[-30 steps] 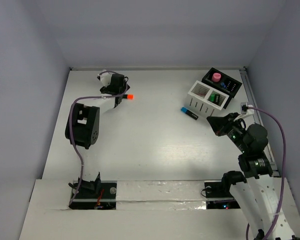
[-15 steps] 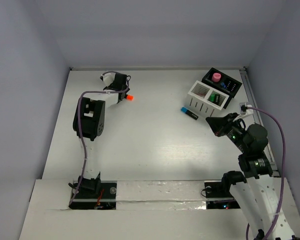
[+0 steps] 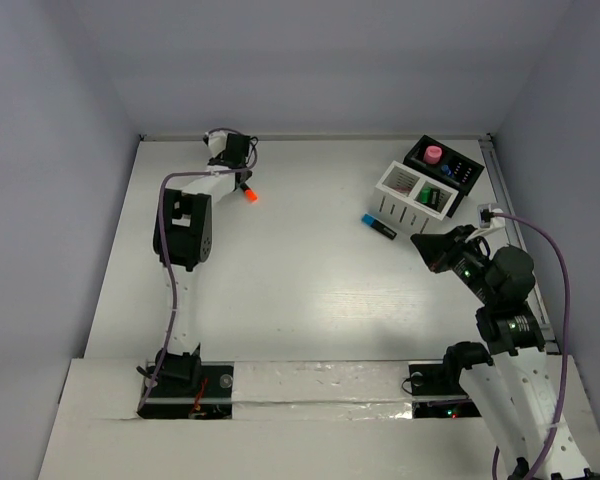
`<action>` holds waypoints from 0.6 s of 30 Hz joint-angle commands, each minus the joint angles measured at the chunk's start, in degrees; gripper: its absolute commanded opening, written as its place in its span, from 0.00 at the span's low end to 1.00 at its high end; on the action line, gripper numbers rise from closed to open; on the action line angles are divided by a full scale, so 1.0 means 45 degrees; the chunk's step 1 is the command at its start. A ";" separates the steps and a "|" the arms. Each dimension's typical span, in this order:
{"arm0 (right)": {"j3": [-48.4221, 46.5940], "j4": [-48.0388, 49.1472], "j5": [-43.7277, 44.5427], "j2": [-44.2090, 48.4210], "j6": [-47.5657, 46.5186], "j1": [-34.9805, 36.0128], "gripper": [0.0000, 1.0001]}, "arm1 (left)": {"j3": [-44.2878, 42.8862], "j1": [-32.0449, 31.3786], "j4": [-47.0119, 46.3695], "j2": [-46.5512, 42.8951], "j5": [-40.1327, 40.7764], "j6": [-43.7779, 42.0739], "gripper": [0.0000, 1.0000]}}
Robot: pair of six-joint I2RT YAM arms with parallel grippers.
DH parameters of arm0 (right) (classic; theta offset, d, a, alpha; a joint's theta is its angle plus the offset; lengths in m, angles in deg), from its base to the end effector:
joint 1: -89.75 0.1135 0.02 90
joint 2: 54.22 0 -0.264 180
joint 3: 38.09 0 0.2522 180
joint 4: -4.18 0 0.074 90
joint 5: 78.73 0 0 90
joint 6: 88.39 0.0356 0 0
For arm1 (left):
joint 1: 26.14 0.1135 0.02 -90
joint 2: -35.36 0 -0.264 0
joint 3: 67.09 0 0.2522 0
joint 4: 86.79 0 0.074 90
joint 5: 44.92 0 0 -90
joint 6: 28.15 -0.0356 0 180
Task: Sort the stationery into containers
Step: Pick up the pen from the center of the board.
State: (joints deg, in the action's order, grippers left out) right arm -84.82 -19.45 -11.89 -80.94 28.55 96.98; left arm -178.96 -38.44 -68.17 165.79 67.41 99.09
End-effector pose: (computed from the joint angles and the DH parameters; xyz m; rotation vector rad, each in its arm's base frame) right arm 0.1249 0.0300 0.3118 -0.0304 1.6873 0.7816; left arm 0.5065 -0.0966 0.1696 -0.6714 2.0579 -0.0622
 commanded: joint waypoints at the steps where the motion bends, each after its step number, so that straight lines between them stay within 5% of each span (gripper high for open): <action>1: -0.0387 0.0397 -0.0225 -0.0019 -0.0088 0.0094 0.12 | -0.1029 0.0017 0.1650 0.0565 -0.0274 -0.1513 0.30; 7: -0.0524 0.0181 -0.0284 0.0000 -0.0088 0.0094 0.12 | -0.1968 0.0017 0.2395 0.0996 -0.0450 -0.2316 0.31; 11: -0.0622 0.0181 -0.0459 0.0078 -0.0010 0.0094 0.12 | -0.1833 0.0017 0.2377 0.1074 -0.0372 -0.2707 0.14; 12: -0.0661 0.0162 -0.0479 0.0078 -0.0010 0.0094 0.12 | -0.1754 0.0017 0.2338 0.1035 -0.0256 -0.2766 0.03; 18: -0.0623 0.0064 -0.0557 0.0117 -0.0010 0.0094 0.12 | -0.1266 -0.0449 0.1694 0.0179 -0.0761 -0.3156 0.00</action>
State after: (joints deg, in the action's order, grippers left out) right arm -85.26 -19.77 -13.18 -80.83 28.60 96.98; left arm -186.21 -39.05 -61.72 169.63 65.77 87.26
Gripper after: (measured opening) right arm 0.122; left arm 0.193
